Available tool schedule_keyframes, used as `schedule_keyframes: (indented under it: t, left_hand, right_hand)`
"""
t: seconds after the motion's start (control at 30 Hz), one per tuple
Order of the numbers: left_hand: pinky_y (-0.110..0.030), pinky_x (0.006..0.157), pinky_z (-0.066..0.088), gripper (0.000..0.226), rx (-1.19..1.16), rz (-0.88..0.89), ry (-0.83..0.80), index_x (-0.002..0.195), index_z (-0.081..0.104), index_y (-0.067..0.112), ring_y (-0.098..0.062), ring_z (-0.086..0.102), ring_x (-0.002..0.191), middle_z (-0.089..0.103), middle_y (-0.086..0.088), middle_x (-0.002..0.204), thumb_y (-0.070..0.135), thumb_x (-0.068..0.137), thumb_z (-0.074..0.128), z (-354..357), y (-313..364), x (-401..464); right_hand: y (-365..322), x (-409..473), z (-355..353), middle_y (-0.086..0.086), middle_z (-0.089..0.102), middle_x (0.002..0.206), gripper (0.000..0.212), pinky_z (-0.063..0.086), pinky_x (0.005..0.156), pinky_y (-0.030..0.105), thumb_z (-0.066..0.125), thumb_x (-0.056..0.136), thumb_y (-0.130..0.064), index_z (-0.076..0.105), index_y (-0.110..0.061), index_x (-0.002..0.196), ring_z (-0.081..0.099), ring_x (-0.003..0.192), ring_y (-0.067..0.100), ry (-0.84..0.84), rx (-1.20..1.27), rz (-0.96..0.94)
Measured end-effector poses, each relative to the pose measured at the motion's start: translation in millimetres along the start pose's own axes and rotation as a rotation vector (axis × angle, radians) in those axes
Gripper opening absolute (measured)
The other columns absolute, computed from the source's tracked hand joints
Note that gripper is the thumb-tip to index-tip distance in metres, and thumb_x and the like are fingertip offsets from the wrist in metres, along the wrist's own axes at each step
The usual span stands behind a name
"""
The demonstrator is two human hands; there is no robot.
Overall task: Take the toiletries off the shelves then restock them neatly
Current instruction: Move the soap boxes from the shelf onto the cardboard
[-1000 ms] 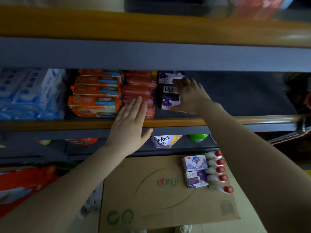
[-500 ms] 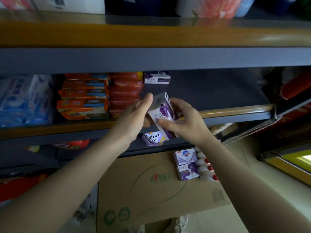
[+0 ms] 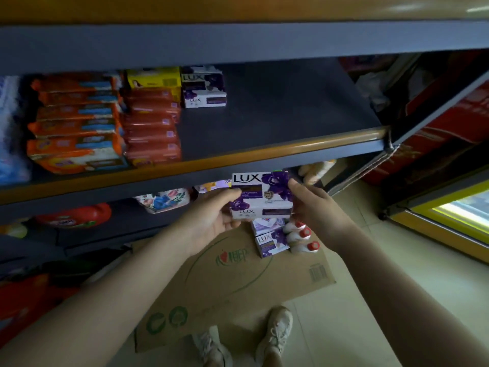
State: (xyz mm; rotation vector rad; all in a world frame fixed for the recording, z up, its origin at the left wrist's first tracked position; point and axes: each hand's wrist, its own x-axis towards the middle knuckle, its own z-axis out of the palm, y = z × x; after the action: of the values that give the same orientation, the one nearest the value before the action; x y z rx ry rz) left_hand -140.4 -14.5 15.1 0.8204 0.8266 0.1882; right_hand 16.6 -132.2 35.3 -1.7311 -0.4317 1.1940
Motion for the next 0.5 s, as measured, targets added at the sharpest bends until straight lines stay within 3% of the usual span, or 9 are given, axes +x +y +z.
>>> schedule_keyframes:
  t: [0.03, 0.1, 0.17, 0.27, 0.4, 0.5]
  left_hand:
    - [-0.029, 0.069, 0.044, 0.011, -0.029, 0.002, -0.026, 0.094, 0.059, 0.016, -0.022, 0.063, 0.076, 0.069, -0.005, 0.085, 0.009, 0.09, 0.051, 0.6, -6.0, 2.7]
    - [-0.027, 0.076, 0.049, 0.023, 0.039, 0.085, -0.059, 0.101, 0.056, 0.02, -0.016, 0.066, 0.08, 0.071, 0.004, 0.086, 0.001, 0.087, 0.054, 0.8, -19.2, 8.1]
    - [-0.022, 0.082, 0.05, 0.037, 0.343, 0.27, -0.032, 0.104, 0.053, 0.026, -0.006, 0.063, 0.087, 0.068, 0.009, 0.092, -0.003, 0.082, 0.061, -1.9, -31.7, 14.1]
    - [-0.012, 0.084, 0.043, 0.047, 0.66, 0.466, -0.007, 0.102, 0.053, 0.033, 0.006, 0.058, 0.092, 0.062, 0.014, 0.102, -0.002, 0.076, 0.07, -0.8, -45.5, 25.7]
    - [-0.009, 0.086, 0.042, 0.054, 0.674, 0.532, -0.026, 0.104, 0.053, 0.031, 0.014, 0.053, 0.105, 0.054, 0.021, 0.118, -0.012, 0.074, 0.066, 12.1, -68.6, 42.3]
    - [-0.015, 0.095, 0.042, 0.058, 0.632, 0.547, -0.007, 0.101, 0.053, 0.027, 0.008, 0.049, 0.117, 0.051, 0.015, 0.125, -0.021, 0.07, 0.064, 18.6, -92.9, 56.4]
  right_hand:
    - [3.0, -2.2, -2.8, 0.02, 0.065, 0.112, 0.033, 0.047, 0.09, 0.047, 0.061, 0.086, -0.036, 0.062, -0.01, 0.106, 0.061, 0.097, 0.039, -0.043, -0.013, -0.01]
    - [11.2, -5.0, -7.5, 0.014, 0.068, 0.107, 0.025, 0.048, 0.081, 0.04, 0.068, 0.084, -0.021, 0.062, -0.01, 0.105, 0.064, 0.091, 0.027, -0.109, -0.143, -0.148]
    - [21.2, -6.1, -14.1, 0.003, 0.067, 0.104, 0.032, 0.051, 0.08, 0.036, 0.073, 0.078, -0.01, 0.057, -0.012, 0.107, 0.063, 0.092, 0.018, -0.076, -0.377, -0.342]
    - [35.5, -10.1, -24.7, -0.006, 0.06, 0.101, 0.04, 0.043, 0.072, 0.031, 0.074, 0.074, -0.012, 0.057, -0.014, 0.11, 0.053, 0.086, 0.015, 0.06, -0.696, -0.581]
    - [52.0, -13.1, -37.4, 0.004, 0.062, 0.105, 0.04, 0.046, 0.078, 0.036, 0.071, 0.074, -0.023, 0.056, -0.016, 0.111, 0.054, 0.095, 0.027, 0.089, -0.875, -0.891]
    - [73.0, -8.7, -45.2, 0.009, 0.061, 0.112, 0.035, 0.049, 0.083, 0.038, 0.063, 0.085, -0.029, 0.054, -0.013, 0.114, 0.057, 0.099, 0.032, 0.023, -0.981, -1.04]
